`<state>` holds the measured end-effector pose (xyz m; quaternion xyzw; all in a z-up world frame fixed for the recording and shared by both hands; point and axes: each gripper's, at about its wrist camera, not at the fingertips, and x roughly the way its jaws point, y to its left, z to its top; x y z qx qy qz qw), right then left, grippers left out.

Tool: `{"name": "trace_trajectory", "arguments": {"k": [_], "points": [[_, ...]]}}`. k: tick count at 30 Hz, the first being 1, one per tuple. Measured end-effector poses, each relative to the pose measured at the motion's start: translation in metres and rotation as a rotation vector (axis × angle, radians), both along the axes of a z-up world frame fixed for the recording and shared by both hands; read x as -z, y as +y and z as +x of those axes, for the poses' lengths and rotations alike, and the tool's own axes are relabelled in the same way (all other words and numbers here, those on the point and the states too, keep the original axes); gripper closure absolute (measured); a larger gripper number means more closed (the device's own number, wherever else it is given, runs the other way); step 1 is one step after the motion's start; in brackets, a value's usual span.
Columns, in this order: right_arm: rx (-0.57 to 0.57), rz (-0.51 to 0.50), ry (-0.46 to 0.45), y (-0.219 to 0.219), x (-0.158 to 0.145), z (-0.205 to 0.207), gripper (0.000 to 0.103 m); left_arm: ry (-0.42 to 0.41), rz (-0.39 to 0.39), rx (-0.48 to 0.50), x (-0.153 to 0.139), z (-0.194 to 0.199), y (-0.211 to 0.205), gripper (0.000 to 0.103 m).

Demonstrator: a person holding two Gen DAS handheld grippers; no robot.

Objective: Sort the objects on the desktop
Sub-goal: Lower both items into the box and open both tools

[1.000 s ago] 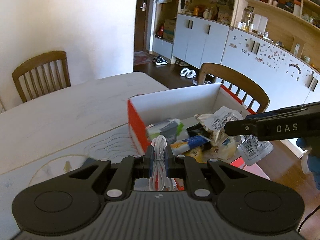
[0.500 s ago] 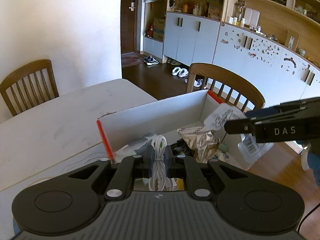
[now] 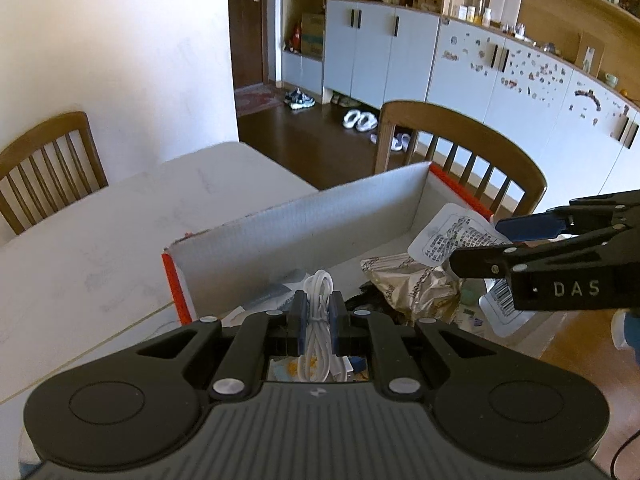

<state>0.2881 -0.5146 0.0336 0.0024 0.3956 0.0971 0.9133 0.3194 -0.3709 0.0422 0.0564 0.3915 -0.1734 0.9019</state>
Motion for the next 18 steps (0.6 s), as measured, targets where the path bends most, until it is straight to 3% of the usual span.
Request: {"name": "trace_trajectory", "arguments": {"k": [18], "points": [[-0.048,-0.048,0.072,0.008,0.035,0.016,0.045,0.139,0.010,0.021,0.034,0.030,-0.009,0.093]]}}
